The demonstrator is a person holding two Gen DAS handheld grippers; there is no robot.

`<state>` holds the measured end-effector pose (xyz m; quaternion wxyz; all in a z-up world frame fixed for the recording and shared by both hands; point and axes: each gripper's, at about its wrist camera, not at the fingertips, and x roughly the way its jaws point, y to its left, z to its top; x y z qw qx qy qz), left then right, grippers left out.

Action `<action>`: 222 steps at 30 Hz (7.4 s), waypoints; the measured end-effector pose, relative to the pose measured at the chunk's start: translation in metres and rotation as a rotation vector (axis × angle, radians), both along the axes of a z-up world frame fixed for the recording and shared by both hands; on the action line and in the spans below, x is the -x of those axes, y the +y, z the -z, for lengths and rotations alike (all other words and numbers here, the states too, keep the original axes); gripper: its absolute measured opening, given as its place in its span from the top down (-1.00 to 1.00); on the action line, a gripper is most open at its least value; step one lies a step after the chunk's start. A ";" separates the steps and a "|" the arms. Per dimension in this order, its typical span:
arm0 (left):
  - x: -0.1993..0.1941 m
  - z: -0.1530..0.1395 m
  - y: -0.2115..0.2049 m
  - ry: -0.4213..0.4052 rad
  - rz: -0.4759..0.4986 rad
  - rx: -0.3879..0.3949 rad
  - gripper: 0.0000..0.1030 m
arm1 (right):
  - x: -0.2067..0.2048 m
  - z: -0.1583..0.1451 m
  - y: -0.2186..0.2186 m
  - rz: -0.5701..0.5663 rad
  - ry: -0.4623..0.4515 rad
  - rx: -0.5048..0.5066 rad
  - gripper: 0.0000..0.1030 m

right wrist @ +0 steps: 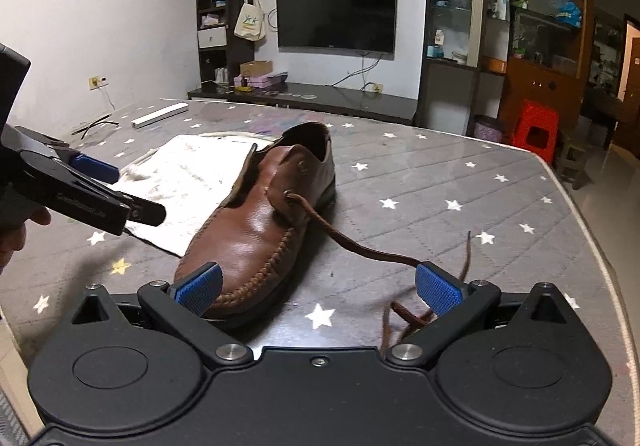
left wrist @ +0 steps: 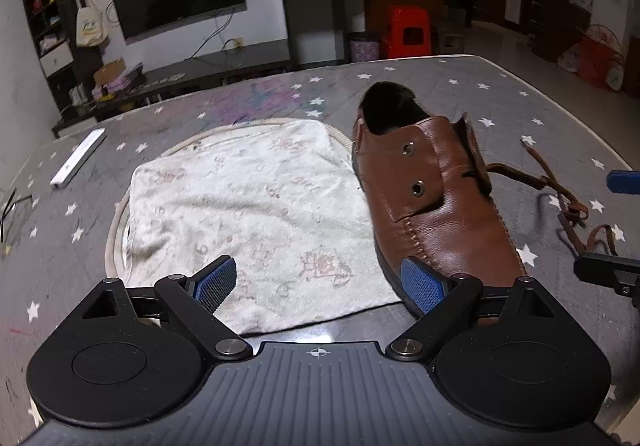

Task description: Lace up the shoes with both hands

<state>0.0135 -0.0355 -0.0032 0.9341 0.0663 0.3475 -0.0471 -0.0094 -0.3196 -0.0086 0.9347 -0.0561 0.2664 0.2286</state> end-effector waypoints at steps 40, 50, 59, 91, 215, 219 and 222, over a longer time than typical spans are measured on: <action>-0.031 0.002 -0.084 -0.113 0.816 -0.410 0.68 | -0.022 0.004 0.041 -0.208 0.084 0.057 -0.72; -0.040 0.014 -0.089 -0.103 0.903 -0.447 0.68 | -0.026 0.010 0.043 -0.259 0.116 0.072 -0.56; -0.045 0.016 -0.090 -0.114 1.015 -0.510 0.80 | -0.033 0.010 0.060 -0.292 0.128 0.094 -0.56; -0.016 0.011 -0.092 -0.194 0.729 -0.517 0.97 | -0.028 0.004 0.056 -0.235 0.066 0.072 -0.57; 0.020 0.023 -0.079 -0.087 0.384 -0.143 0.31 | -0.041 -0.075 0.074 -0.376 -0.251 0.151 0.98; 0.019 0.024 -0.073 -0.078 0.380 -0.108 0.25 | -0.027 -0.116 0.067 -0.405 -0.343 0.106 0.98; 0.015 0.018 -0.070 -0.074 0.371 -0.113 0.21 | -0.018 -0.140 0.061 -0.418 -0.405 0.092 0.98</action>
